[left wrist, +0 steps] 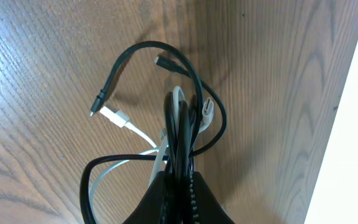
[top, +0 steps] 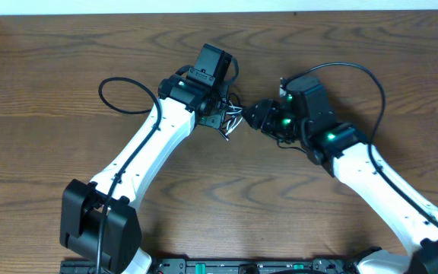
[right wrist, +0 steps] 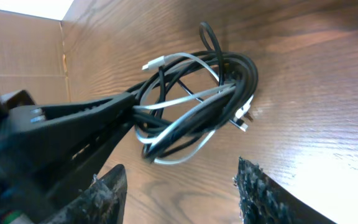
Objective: Untangle cables
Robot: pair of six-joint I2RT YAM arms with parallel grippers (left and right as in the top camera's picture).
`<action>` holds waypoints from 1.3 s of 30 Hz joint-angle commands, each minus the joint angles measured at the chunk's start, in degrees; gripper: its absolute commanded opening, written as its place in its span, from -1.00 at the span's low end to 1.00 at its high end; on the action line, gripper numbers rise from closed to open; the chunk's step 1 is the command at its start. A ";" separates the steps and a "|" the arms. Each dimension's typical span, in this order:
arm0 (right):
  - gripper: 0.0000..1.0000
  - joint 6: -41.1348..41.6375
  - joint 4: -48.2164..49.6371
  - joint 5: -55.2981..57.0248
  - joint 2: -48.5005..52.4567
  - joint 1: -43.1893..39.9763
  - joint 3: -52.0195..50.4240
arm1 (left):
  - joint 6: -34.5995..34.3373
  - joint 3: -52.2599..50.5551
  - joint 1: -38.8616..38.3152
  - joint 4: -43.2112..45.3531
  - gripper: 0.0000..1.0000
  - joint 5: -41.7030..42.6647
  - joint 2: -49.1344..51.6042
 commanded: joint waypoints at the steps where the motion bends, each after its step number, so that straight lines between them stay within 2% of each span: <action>1: 0.01 3.02 2.43 1.42 2.97 1.20 -0.04 | -2.05 0.07 0.17 -0.66 -0.85 -1.33 -0.17; 8: -0.20 3.80 6.49 0.55 6.54 1.66 -0.04 | -2.27 0.07 0.17 -0.76 -0.85 -1.33 -0.17; 9: -0.25 3.80 6.47 0.55 6.84 1.77 -0.04 | -2.27 0.09 0.17 -0.76 -0.85 -1.36 -0.17; 12: -0.59 3.74 5.68 0.59 7.30 2.05 -0.04 | -2.27 0.07 0.17 -0.76 -0.85 -1.36 -0.17; 14: -0.69 3.65 4.28 1.29 7.41 2.14 -0.04 | -2.34 0.07 0.17 -0.74 -0.85 -1.33 -0.17; 23: -0.83 3.48 1.70 4.00 9.27 2.32 -0.07 | -2.45 0.09 0.17 -0.74 -0.85 -1.11 -0.17; 30: -0.79 -1.51 7.10 0.11 11.17 3.43 -0.07 | -2.43 0.09 0.20 -0.76 -0.85 -1.16 -0.17; 32: -0.63 -7.74 9.92 -4.09 10.88 3.43 -0.04 | -2.45 0.07 0.20 -0.74 -0.85 -1.16 -0.17; 35: -0.40 -11.15 9.60 -4.85 9.51 3.34 -0.04 | -3.43 0.09 0.22 -0.74 -0.85 -1.16 -0.17; 39: -0.28 -13.92 8.13 -4.81 7.32 3.13 -0.04 | -6.80 0.09 0.24 -0.76 -0.85 -1.14 -0.17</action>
